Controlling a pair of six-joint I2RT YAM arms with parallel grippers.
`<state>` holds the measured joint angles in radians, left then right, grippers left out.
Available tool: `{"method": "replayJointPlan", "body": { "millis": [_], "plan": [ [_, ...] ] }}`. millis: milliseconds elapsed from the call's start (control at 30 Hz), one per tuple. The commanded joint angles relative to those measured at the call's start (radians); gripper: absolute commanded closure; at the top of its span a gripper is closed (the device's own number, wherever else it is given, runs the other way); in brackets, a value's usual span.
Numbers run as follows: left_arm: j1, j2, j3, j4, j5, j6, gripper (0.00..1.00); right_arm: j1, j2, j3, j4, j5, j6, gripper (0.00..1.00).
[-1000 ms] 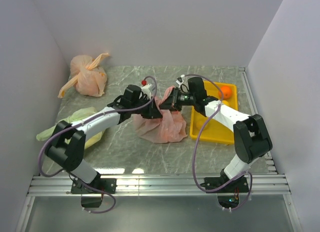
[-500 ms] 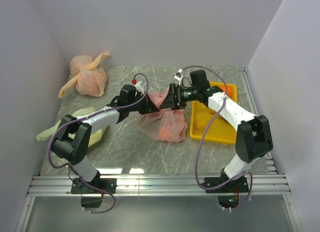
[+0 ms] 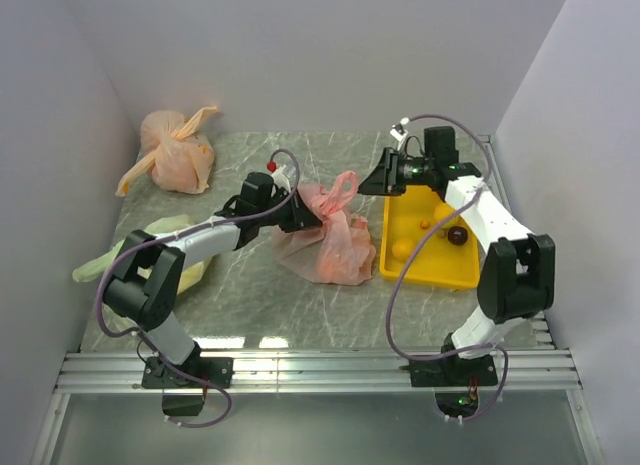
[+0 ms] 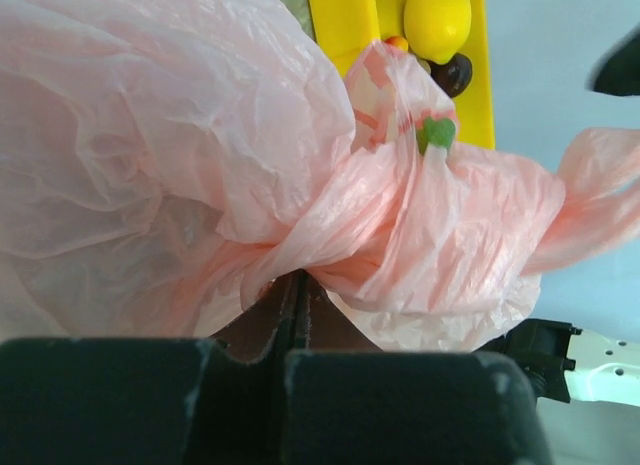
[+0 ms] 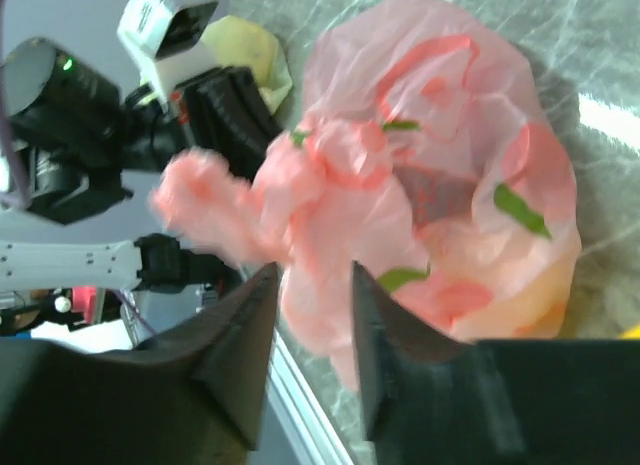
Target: Place the fake fruits into the plastic bag and tie a complex knot
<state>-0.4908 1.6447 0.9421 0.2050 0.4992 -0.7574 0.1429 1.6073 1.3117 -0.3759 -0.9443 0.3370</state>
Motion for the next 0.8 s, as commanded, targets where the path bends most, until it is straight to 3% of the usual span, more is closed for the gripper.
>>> {"method": "replayJointPlan", "body": {
  "millis": [0,133,233,300,400,567,767],
  "plan": [
    [-0.025,-0.019,0.020,0.034,0.010,-0.016,1.00,0.046,0.101,0.027,0.080,0.027,-0.001,0.65],
    [-0.038,0.015,0.040,0.036,-0.028,-0.042,1.00,0.087,0.180,0.035,0.046,0.013,-0.068,0.62],
    [-0.040,0.050,0.047,0.103,-0.031,-0.080,1.00,0.093,0.213,0.017,-0.014,-0.043,-0.111,0.50],
    [-0.038,0.070,0.075,0.126,-0.027,-0.089,1.00,0.099,0.212,-0.024,-0.018,-0.073,-0.119,0.35],
    [-0.038,0.109,0.110,0.157,-0.030,-0.094,1.00,0.116,0.220,-0.077,0.000,-0.154,-0.089,0.27],
    [-0.031,0.139,0.124,0.204,0.013,-0.106,1.00,0.194,0.261,-0.086,0.122,-0.234,0.035,0.24],
    [0.000,0.041,0.041,0.212,0.035,-0.102,1.00,0.287,0.298,-0.083,0.331,-0.246,0.215,0.23]
  ]
}}
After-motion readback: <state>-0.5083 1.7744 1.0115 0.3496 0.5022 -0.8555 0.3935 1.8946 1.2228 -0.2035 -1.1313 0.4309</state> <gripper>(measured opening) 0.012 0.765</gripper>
